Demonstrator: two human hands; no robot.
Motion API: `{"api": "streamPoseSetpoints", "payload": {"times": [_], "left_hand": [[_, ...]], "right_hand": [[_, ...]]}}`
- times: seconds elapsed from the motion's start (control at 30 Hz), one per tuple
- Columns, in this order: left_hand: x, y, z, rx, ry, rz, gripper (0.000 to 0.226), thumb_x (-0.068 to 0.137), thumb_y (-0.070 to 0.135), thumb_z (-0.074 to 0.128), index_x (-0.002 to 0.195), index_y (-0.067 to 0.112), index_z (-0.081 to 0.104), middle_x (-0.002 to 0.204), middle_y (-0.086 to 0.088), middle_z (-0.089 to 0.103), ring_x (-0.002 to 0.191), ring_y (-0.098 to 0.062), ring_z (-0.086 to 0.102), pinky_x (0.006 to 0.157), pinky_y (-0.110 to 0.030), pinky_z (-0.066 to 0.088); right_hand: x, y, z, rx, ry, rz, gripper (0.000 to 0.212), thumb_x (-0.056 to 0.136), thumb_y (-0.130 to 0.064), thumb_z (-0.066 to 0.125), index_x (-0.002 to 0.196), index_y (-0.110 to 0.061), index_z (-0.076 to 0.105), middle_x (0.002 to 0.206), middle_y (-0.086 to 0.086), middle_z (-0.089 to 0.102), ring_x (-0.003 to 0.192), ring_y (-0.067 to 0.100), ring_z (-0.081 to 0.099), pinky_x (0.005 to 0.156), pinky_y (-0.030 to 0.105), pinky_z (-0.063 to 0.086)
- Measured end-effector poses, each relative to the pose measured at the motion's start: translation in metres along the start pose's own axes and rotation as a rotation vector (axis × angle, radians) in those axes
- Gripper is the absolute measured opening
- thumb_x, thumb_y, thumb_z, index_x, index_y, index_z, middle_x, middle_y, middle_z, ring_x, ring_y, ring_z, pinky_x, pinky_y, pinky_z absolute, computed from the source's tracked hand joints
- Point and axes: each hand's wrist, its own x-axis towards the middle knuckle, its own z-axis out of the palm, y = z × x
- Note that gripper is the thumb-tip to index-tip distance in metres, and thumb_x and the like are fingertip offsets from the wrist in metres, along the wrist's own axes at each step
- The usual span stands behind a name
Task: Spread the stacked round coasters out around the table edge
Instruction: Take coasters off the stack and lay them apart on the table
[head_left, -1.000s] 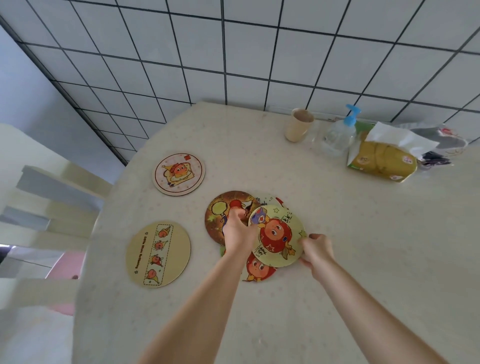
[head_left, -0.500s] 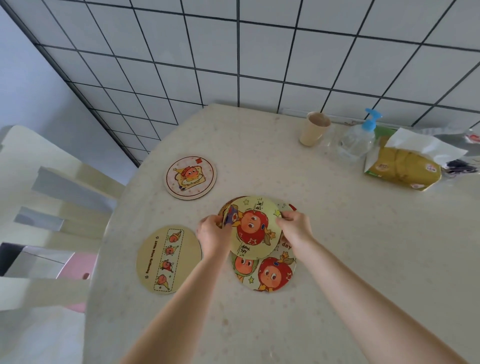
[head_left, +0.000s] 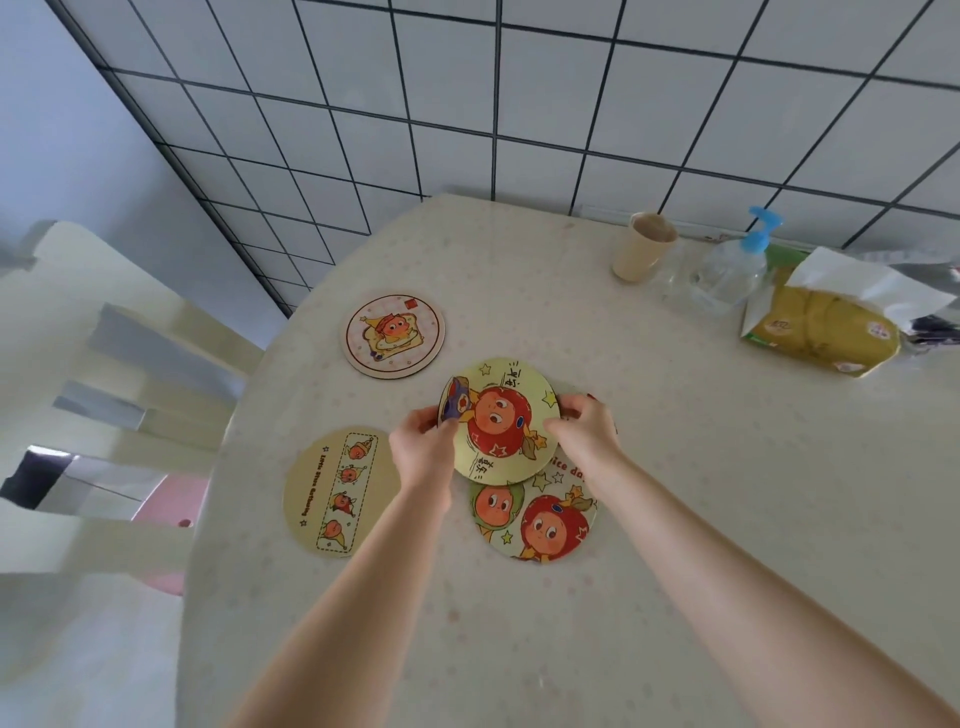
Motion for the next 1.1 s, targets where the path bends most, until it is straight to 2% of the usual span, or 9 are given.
{"api": "streamPoseSetpoints", "payload": {"times": [0.23,0.33,0.43,0.53,0.6,0.8,0.93,1.03,1.1], "left_hand": [[-0.035,-0.005,-0.019,-0.059,0.003,0.064,0.013,0.085,0.012,0.066,0.098,0.015,0.068,0.092,-0.002,0.072,0.084,-0.020,0.065,0.074,-0.034,0.051],[-0.053,-0.019,-0.035,-0.066,0.011,0.060,0.012,0.085,0.013,0.067,0.096,0.015,0.069,0.095,-0.004,0.073,0.089,-0.023,0.067,0.080,-0.040,0.055],[-0.074,-0.045,-0.058,-0.076,0.022,0.014,0.010,0.084,0.013,0.067,0.093,0.016,0.069,0.094,-0.005,0.073,0.094,-0.027,0.068,0.087,-0.046,0.055],[-0.093,-0.072,-0.086,-0.086,0.021,-0.049,0.010,0.084,0.012,0.068,0.092,0.018,0.068,0.096,-0.006,0.072,0.095,-0.027,0.068,0.091,-0.049,0.054],[-0.103,-0.091,-0.108,-0.086,0.030,-0.089,0.010,0.083,0.011,0.068,0.088,0.020,0.067,0.095,-0.006,0.073,0.095,-0.027,0.068,0.091,-0.050,0.054],[-0.121,-0.143,-0.175,-0.025,0.013,-0.131,0.016,0.082,0.006,0.066,0.098,0.008,0.067,0.093,-0.011,0.071,0.089,-0.029,0.067,0.085,-0.045,0.055],[-0.125,-0.160,-0.200,0.020,-0.001,-0.111,0.008,0.082,0.007,0.067,0.085,0.014,0.066,0.084,-0.007,0.069,0.077,-0.023,0.061,0.071,-0.038,0.049],[-0.123,-0.167,-0.214,0.015,-0.019,-0.105,0.010,0.082,0.007,0.067,0.091,0.010,0.067,0.089,-0.010,0.070,0.078,-0.024,0.062,0.071,-0.037,0.047],[-0.121,-0.170,-0.220,0.033,-0.036,-0.102,0.013,0.082,0.009,0.068,0.095,0.009,0.068,0.092,-0.012,0.071,0.082,-0.027,0.063,0.073,-0.040,0.050]], "right_hand": [[-0.030,0.000,-0.014,0.006,0.000,-0.091,0.040,0.082,-0.005,0.056,0.120,-0.013,0.063,0.107,0.002,0.070,0.086,0.020,0.070,0.078,0.041,0.060],[-0.050,0.009,-0.015,-0.080,0.008,-0.152,0.039,0.084,-0.007,0.057,0.123,-0.011,0.062,0.114,-0.002,0.067,0.079,0.013,0.068,0.069,0.028,0.057],[-0.080,0.025,-0.008,-0.161,0.018,-0.221,0.033,0.085,-0.006,0.060,0.118,-0.011,0.064,0.103,-0.007,0.062,0.080,0.009,0.062,0.060,0.013,0.043],[-0.111,0.047,0.005,-0.170,-0.035,-0.181,0.034,0.085,-0.003,0.060,0.118,-0.008,0.064,0.110,0.003,0.068,0.095,0.018,0.063,0.080,0.029,0.055],[-0.131,0.063,0.016,-0.175,-0.060,-0.143,0.035,0.084,-0.003,0.061,0.118,-0.008,0.064,0.111,0.006,0.068,0.101,0.021,0.064,0.091,0.036,0.054],[-0.194,0.106,0.060,-0.152,-0.087,-0.047,0.027,0.086,-0.005,0.062,0.112,-0.008,0.065,0.098,-0.001,0.064,0.089,0.017,0.063,0.079,0.028,0.051],[-0.217,0.123,0.079,-0.093,-0.049,0.021,0.021,0.085,-0.004,0.061,0.102,-0.012,0.069,0.090,-0.002,0.066,0.090,0.020,0.064,0.077,0.028,0.050],[-0.229,0.129,0.090,-0.017,-0.041,0.082,0.016,0.085,-0.008,0.061,0.082,-0.023,0.066,0.082,-0.003,0.068,0.092,0.025,0.067,0.087,0.038,0.056],[-0.234,0.131,0.094,0.024,-0.035,0.110,0.017,0.087,-0.010,0.061,0.080,-0.024,0.064,0.084,-0.001,0.069,0.096,0.026,0.068,0.092,0.045,0.055]]}}
